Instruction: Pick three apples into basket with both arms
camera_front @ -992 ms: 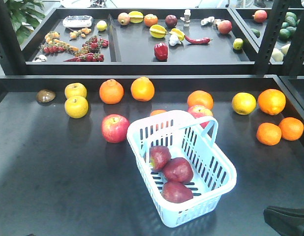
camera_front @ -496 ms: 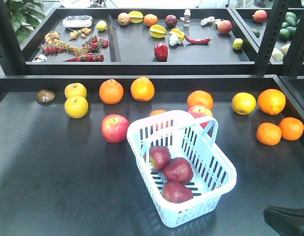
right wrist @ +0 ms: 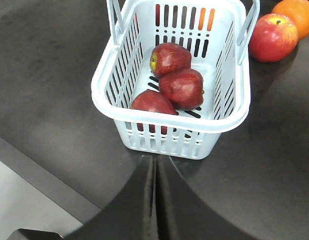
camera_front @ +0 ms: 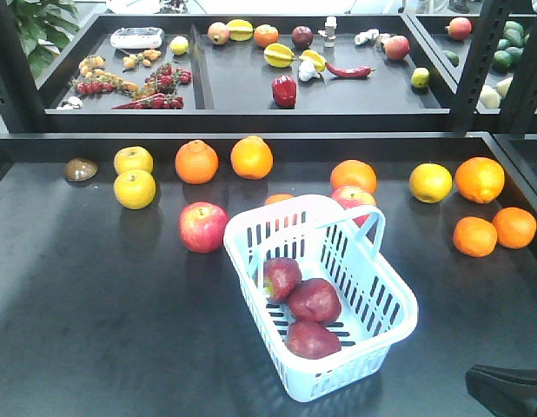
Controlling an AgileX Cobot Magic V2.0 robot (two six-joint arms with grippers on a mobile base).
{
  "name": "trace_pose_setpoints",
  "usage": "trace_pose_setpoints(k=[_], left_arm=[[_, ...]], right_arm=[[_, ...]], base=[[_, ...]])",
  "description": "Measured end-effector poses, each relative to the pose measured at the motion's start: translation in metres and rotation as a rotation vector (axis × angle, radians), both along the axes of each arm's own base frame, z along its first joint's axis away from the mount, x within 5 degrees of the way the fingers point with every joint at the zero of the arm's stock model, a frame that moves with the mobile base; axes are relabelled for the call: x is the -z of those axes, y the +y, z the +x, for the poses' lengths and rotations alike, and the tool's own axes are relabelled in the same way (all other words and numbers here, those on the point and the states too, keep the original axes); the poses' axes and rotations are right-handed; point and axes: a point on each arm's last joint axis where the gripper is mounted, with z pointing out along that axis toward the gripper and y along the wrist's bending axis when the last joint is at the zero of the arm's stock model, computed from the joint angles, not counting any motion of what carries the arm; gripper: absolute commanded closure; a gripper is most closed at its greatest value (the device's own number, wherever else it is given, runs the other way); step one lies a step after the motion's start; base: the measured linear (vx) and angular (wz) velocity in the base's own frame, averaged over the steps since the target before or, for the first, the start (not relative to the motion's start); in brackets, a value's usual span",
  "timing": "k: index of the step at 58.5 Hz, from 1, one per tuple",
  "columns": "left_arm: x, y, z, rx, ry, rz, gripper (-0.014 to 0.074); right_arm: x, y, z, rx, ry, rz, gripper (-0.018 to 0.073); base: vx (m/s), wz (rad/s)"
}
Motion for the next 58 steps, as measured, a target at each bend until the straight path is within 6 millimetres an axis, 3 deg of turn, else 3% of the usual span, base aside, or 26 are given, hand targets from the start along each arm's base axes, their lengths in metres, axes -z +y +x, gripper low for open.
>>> trace_pose_setpoints(k=[25, 58], left_arm=[[0.0001, 0.0003, 0.0, -0.01, 0.006, -0.115, 0.0602], [0.0004, 0.0004, 0.0, -0.012, 0.01, -0.119, 0.0602]], right_arm=[[0.0, 0.0, 0.0, 0.0, 0.0, 0.0, 0.0565], [0.0001, 0.0, -0.0001, 0.0, 0.001, 0.0, 0.0565]], base=[[0.0, 0.0], [0.0, 0.0]])
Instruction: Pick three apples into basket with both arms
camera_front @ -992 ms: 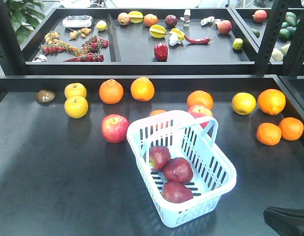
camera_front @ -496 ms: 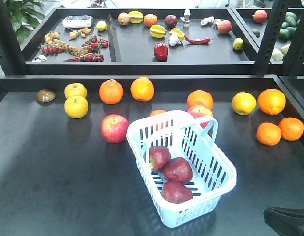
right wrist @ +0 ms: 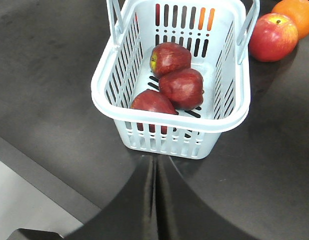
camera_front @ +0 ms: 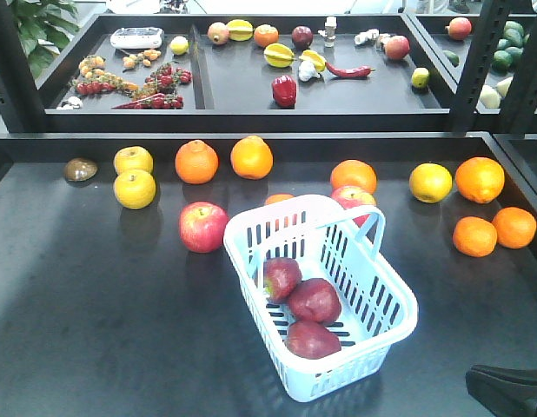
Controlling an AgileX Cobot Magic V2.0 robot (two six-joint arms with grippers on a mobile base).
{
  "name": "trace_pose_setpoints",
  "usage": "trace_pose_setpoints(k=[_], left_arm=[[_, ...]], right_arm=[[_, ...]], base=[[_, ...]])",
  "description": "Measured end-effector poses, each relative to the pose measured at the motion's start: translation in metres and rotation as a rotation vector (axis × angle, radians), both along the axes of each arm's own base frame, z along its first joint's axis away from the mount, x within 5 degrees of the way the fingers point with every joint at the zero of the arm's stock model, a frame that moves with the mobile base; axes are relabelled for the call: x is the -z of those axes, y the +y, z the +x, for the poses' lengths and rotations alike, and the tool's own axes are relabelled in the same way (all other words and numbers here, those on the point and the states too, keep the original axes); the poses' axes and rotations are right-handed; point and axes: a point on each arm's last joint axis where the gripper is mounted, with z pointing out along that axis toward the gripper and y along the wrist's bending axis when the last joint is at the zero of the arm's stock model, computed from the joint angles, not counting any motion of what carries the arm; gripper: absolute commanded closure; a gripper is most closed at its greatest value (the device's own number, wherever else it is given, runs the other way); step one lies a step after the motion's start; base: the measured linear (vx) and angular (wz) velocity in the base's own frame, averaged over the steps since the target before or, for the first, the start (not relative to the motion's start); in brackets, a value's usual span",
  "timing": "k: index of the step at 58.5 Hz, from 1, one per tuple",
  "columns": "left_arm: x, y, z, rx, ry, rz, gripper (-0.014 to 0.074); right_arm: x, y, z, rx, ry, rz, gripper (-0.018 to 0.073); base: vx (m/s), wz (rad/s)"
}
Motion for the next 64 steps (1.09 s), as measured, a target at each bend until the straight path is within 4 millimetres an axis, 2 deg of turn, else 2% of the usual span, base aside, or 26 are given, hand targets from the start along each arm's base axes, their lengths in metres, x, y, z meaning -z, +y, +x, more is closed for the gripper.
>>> trace_pose_setpoints(k=[42, 57, 64], left_arm=[[0.0, 0.0, 0.0, 0.0, 0.0, 0.0, 0.0602], [0.0, 0.0, 0.0, 0.0, 0.001, 0.0, 0.0602], [0.0, 0.0, 0.0, 0.0, 0.002, 0.0, 0.0602]], right_arm=[[0.0, 0.0, -0.001, -0.001, -0.003, 0.001, 0.0565], [-0.01, -0.006, -0.018, -0.001, -0.123, 0.015, 0.0565], [0.004, -0.011, -0.023, 0.029, -0.171, 0.005, 0.0565]], base=[[0.0, 0.0], [0.0, 0.0], [0.0, 0.0]])
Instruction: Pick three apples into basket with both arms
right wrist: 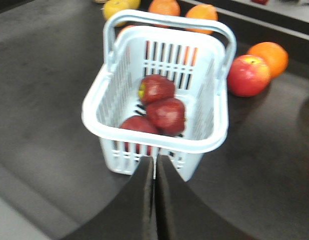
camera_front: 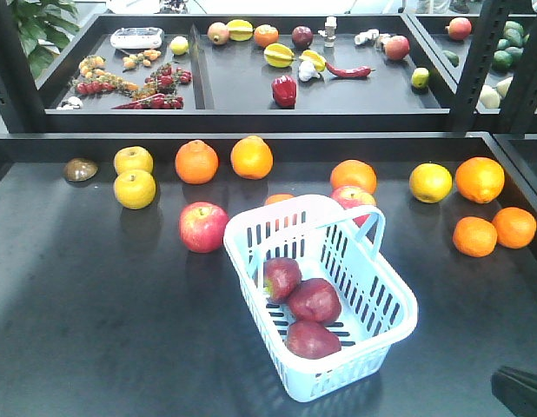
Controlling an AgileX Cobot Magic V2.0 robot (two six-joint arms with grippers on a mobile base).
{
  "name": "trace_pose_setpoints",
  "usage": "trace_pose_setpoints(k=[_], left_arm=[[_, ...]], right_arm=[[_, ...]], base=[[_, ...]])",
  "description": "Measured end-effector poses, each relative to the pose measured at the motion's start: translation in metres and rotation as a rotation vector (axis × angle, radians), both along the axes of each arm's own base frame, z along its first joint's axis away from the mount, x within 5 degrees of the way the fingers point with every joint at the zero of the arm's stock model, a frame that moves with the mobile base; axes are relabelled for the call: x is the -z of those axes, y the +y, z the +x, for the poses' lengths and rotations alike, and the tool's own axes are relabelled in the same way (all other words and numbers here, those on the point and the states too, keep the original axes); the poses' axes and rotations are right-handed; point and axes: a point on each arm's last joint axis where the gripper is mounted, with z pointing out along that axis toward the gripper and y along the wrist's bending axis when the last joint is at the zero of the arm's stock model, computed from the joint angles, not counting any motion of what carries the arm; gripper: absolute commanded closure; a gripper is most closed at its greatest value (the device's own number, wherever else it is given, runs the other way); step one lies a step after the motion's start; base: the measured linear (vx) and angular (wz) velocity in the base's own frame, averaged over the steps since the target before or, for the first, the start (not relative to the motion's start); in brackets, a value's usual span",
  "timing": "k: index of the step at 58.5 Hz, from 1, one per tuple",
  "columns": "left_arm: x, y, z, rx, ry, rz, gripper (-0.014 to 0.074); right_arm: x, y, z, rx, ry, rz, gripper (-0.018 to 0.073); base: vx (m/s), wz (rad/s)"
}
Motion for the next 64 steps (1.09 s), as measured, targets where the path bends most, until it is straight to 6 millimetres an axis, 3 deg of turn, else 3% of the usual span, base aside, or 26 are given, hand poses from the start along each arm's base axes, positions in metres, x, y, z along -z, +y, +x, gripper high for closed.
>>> trace_pose_setpoints(k=[14, 21, 37, 64], left_arm=[[0.0, 0.0, 0.0, 0.0, 0.001, 0.0, 0.0602], [0.0, 0.0, 0.0, 0.0, 0.001, -0.001, 0.0602], [0.0, 0.0, 0.0, 0.0, 0.001, -0.001, 0.0602], [0.0, 0.0, 0.0, 0.0, 0.002, -0.001, 0.0602]], right_arm=[[0.063, -0.009, -0.001, 0.156, -0.041, 0.128, 0.0565], [0.084, -0.013, -0.004, 0.21, -0.018, 0.172, 0.0565], [0.082, -0.022, -0.01, 0.313, -0.109, 0.273, 0.0565], [0.082, -0.038, -0.009, 0.536, -0.18, 0.127, 0.0565]], base=[[0.0, 0.0], [0.0, 0.0], [0.0, 0.0], [0.0, 0.0]])
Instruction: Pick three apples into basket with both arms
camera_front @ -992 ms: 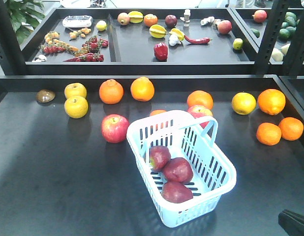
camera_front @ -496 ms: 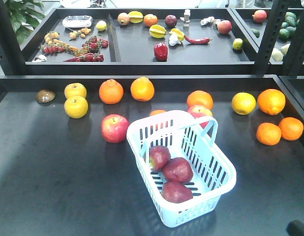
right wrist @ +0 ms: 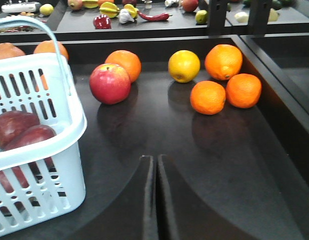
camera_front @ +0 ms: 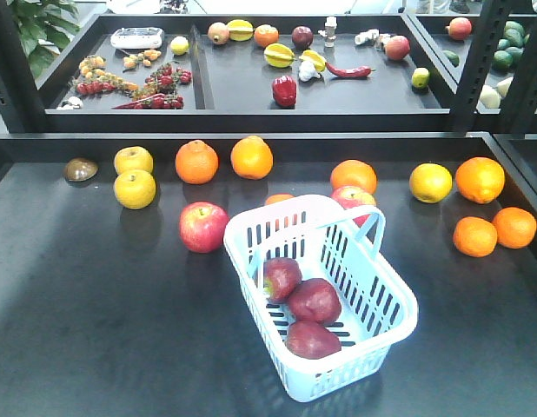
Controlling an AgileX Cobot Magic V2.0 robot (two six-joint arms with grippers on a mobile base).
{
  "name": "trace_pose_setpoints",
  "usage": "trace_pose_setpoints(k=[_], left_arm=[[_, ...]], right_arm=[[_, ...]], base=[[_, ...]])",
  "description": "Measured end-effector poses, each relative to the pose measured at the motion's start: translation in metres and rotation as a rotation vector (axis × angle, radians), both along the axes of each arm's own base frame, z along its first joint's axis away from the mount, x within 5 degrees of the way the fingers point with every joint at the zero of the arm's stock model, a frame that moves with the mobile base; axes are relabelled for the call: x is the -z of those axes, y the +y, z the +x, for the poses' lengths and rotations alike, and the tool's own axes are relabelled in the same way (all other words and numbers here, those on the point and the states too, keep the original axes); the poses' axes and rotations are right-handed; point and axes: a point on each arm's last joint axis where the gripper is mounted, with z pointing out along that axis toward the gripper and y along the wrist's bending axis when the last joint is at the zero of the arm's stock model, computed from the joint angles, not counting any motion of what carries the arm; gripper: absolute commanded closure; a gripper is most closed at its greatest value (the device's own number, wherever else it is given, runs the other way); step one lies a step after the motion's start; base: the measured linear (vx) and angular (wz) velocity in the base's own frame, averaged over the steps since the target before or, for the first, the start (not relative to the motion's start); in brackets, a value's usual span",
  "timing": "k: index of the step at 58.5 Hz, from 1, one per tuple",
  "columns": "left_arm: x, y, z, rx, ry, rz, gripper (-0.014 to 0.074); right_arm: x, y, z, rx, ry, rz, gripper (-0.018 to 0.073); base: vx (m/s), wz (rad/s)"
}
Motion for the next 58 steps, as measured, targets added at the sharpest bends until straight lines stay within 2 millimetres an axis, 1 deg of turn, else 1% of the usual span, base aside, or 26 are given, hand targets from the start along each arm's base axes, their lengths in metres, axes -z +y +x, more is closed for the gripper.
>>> trace_pose_setpoints(k=[9, 24, 58], left_arm=[[0.0, 0.0, 0.0, 0.0, 0.0, 0.0, 0.0602], [0.0, 0.0, 0.0, 0.0, 0.0, 0.0, 0.0602], [0.0, 0.0, 0.0, 0.0, 0.0, 0.0, 0.0602]], right_arm=[[-0.003, 0.0, 0.001, 0.004, -0.033, 0.032, 0.0565], [-0.02, 0.004, 0.003, -0.037, -0.223, 0.055, 0.0565], [-0.021, 0.004, 0.003, -0.039, -0.235, 0.057, 0.0565]], base=[[0.0, 0.0], [0.0, 0.0], [0.0, 0.0]])
